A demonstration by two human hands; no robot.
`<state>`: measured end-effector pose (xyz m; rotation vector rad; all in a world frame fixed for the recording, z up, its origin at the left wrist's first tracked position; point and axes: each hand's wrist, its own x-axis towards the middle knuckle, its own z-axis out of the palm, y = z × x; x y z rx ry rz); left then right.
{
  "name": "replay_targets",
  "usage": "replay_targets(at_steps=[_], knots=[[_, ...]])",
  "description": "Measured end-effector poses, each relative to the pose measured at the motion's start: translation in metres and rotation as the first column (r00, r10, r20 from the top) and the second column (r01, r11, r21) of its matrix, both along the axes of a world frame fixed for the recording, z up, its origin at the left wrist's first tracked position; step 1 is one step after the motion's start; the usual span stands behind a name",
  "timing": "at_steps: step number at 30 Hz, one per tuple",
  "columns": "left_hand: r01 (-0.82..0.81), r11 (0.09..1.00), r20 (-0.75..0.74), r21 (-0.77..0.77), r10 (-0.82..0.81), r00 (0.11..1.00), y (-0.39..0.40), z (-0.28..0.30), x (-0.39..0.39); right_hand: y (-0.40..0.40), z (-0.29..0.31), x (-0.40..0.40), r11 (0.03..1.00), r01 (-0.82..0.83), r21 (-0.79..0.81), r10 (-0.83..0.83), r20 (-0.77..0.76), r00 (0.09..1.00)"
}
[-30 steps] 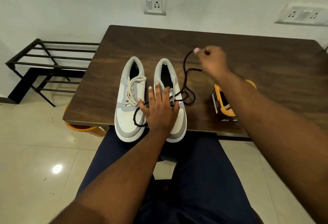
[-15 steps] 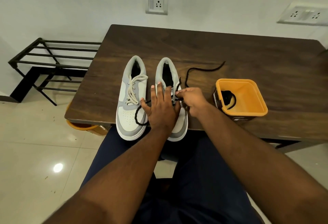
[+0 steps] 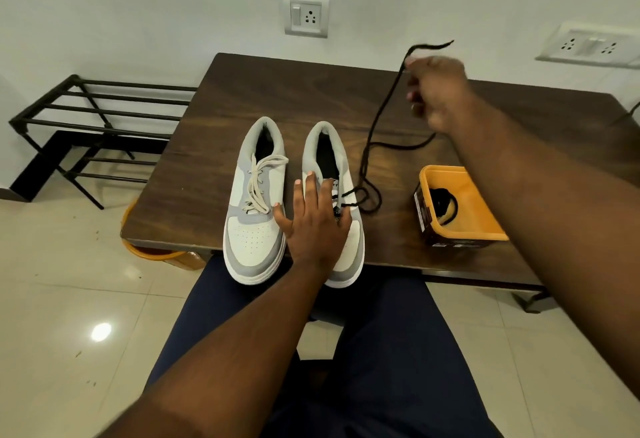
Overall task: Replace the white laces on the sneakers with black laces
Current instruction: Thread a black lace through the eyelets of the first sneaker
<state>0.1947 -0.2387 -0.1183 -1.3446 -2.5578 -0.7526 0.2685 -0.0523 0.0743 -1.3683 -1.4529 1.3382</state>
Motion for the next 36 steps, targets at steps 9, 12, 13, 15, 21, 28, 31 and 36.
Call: replay_targets(at_steps=[9,12,13,15,21,28,31,36], knots=[[0.019,0.999,0.078,-0.048,-0.015,0.997,0.0,0.002,-0.003,-0.098,-0.142,0.009,0.859,-0.479,0.182,0.362,0.446,0.819],[0.013,0.999,0.102,-0.05,-0.008,0.995,0.001,0.003,-0.003,-0.098,-0.146,0.012,0.784,-0.547,0.295,0.308,0.581,0.754],[0.012,0.999,0.106,-0.045,-0.007,0.994,0.0,0.004,-0.003,-0.097,-0.142,0.012,0.748,-0.585,0.314,0.304,0.622,0.722],[0.015,0.999,0.122,-0.051,-0.008,0.992,0.0,0.005,-0.003,-0.089,-0.134,0.012,0.592,-0.736,0.327,0.258,0.789,0.558],[0.02,0.997,0.134,-0.076,-0.01,0.991,0.0,0.011,-0.001,-0.015,-0.061,0.021,0.251,-0.942,0.222,-0.205,0.963,0.172],[0.01,0.998,0.132,-0.069,-0.001,0.991,0.0,0.01,0.0,-0.017,-0.07,0.005,0.324,-0.885,0.336,-0.177,0.94,0.292],[0.018,0.998,0.154,-0.06,-0.008,0.988,-0.001,0.013,0.0,-0.034,-0.089,0.016,0.603,-0.611,0.513,0.033,0.749,0.662],[0.157,0.988,0.402,-0.017,-0.136,0.905,-0.002,0.018,-0.006,-0.083,-0.126,0.034,0.788,-0.492,0.371,0.309,0.452,0.837]])
